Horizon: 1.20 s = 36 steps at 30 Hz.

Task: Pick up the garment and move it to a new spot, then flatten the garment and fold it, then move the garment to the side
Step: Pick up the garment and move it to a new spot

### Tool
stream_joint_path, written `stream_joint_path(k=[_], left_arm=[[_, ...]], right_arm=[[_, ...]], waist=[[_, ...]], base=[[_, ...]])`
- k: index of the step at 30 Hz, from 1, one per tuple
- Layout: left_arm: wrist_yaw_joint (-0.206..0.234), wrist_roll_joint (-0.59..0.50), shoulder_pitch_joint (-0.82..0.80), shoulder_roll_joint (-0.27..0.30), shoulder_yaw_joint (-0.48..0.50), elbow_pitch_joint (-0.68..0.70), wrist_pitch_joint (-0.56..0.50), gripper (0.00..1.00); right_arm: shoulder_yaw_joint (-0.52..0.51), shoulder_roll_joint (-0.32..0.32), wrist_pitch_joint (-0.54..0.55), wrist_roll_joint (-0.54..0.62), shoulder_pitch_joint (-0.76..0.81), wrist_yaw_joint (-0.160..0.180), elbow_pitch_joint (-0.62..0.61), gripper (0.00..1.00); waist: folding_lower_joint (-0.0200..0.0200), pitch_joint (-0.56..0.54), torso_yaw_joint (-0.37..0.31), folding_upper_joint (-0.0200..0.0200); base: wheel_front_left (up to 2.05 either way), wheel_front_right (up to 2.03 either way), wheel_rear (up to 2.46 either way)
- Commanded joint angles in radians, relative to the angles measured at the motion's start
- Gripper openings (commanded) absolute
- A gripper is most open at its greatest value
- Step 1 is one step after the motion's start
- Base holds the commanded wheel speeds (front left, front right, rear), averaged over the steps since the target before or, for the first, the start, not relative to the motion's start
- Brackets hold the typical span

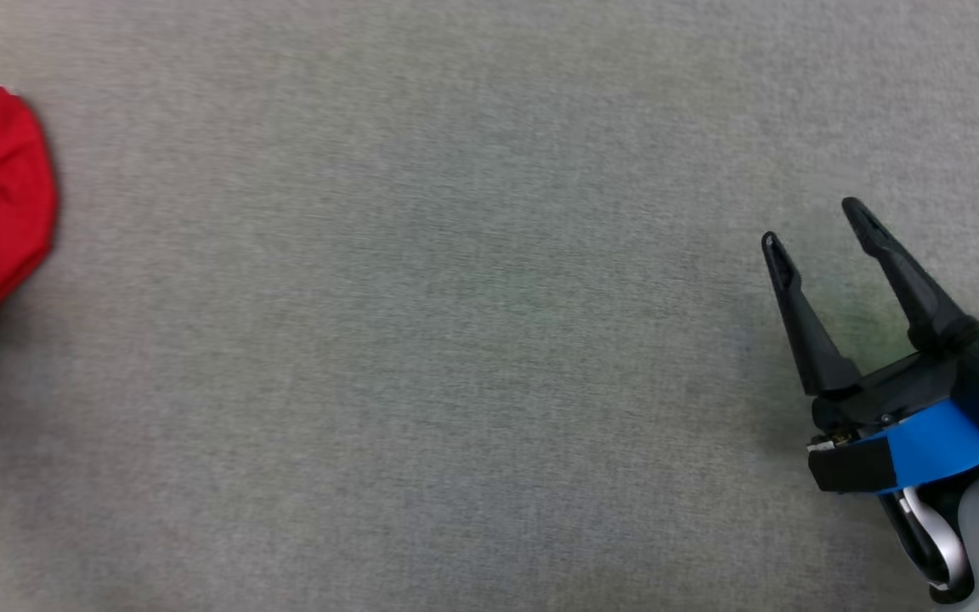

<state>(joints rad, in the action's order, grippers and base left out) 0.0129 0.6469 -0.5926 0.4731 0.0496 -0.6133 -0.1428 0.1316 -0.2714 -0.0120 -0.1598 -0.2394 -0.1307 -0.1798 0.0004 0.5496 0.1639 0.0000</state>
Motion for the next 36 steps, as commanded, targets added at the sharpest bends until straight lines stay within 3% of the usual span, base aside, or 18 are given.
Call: stream_joint_path(k=[1,4,5,6,7,11,20,25,32,36], left_arm=[[0.02,0.013,-0.017,0.007,-0.002,-0.033,-0.055,1.0],[0.058,0.032,-0.009,-0.002,-0.017,-0.096,-0.188,1.0],[0.071,0.042,0.006,-0.011,-0.027,-0.123,-0.254,0.64],[0.074,0.046,0.015,-0.015,-0.037,-0.133,-0.302,0.05],[0.079,0.057,0.017,-0.018,-0.032,-0.13,-0.323,0.0],[0.083,0.055,0.022,0.011,-0.027,-0.074,-0.337,0.0],[0.045,0.018,0.019,0.109,-0.045,0.121,-0.338,0.0],[0.024,0.01,-0.016,0.136,-0.08,0.308,-0.4,0.0],[-0.034,0.049,-0.067,0.079,-0.168,0.548,-0.481,0.0],[-0.069,0.085,-0.09,0.008,-0.249,0.653,-0.513,0.0]], right_arm=[[0.0,-0.006,-0.001,-0.002,-0.009,0.0,-0.018,1.0],[-0.006,0.004,-0.006,0.0,-0.003,0.0,-0.025,1.0],[-0.004,0.008,-0.009,-0.002,0.0,0.0,-0.022,1.0],[-0.002,0.01,-0.011,-0.003,0.001,0.0,-0.017,1.0],[-0.004,0.016,-0.017,-0.007,0.003,0.0,-0.012,1.0],[-0.003,0.035,-0.039,-0.015,0.014,0.0,0.018,1.0],[0.013,0.085,-0.098,-0.041,0.048,0.0,0.114,1.0],[0.019,0.112,-0.124,-0.057,0.08,0.0,0.167,1.0],[0.028,0.137,-0.141,-0.067,0.122,0.0,0.19,1.0],[0.022,0.147,-0.141,-0.071,0.132,0.0,0.185,1.0]], waist=[[-0.0004,0.018,-0.019,0.0],[-0.0004,0.027,-0.038,0.0],[-0.0004,0.024,-0.043,0.0],[-0.0004,0.02,-0.047,0.0],[-0.0004,0.013,-0.05,0.0],[-0.0004,-0.038,-0.054,0.0],[-0.0004,-0.239,-0.064,0.0],[-0.0004,-0.366,-0.087,0.0],[-0.0004,-0.478,-0.147,0.0],[-0.0004,-0.489,-0.182,0.0]], base=[[0.0,0.0,0.0],[0.0,0.0,0.0],[0.0,0.0,0.0],[0.0,0.0,0.0],[0.0,0.0,0.0],[0.0,0.0,0.0],[0.0,0.0,0.0],[0.0,0.0,0.0],[0.0,0.0,0.0],[0.0,0.0,0.0]])
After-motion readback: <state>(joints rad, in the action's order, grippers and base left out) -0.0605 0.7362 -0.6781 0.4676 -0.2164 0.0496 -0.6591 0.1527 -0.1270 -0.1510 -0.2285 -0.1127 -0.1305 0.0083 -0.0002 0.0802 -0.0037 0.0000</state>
